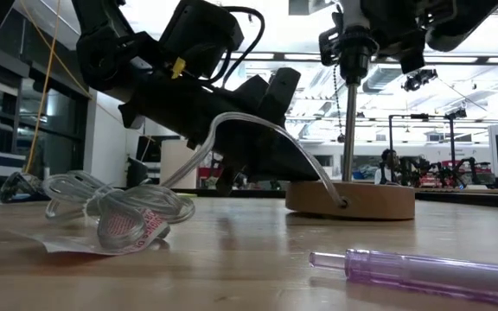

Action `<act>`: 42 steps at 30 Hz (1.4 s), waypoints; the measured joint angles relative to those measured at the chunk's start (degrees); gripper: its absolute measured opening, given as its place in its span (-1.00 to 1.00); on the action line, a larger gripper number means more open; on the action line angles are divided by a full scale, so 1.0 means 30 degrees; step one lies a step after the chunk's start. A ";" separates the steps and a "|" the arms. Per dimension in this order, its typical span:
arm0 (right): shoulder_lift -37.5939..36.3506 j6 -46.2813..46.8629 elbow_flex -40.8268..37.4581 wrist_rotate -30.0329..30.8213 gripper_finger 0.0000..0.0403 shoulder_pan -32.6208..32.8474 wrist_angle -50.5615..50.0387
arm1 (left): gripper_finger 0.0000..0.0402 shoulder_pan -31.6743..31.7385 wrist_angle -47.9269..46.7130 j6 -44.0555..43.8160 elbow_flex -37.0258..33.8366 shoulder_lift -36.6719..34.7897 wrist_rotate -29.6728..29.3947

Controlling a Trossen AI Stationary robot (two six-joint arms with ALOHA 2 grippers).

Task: Screw lightbulb
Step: Remove the lightbulb from the lamp

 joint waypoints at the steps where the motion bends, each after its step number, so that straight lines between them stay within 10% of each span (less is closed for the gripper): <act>1: 0.0106 0.0235 0.0083 0.0133 -0.31 0.0005 -0.0016 | -1.00 0.0007 -0.0017 -0.0064 0.0000 0.0004 -0.0007; 18: -0.0530 0.4506 0.0310 0.2858 0.24 0.0099 0.0151 | -1.00 0.0189 -0.0475 0.0236 0.0000 0.0022 0.0095; 30: -0.4764 0.0871 0.0347 0.7871 0.25 0.0079 -1.0469 | -1.00 0.0193 -0.0467 0.0704 0.0000 0.0022 0.0577; 36: -0.6940 0.4747 0.0303 1.3232 0.25 0.2688 -1.3290 | -1.00 0.0189 -0.0424 0.1096 0.0000 0.0022 0.0619; 42: -0.7284 0.9129 0.0303 2.3389 0.25 0.8297 -1.2376 | -1.00 0.0211 -0.0269 0.1268 -0.0015 0.0022 0.0667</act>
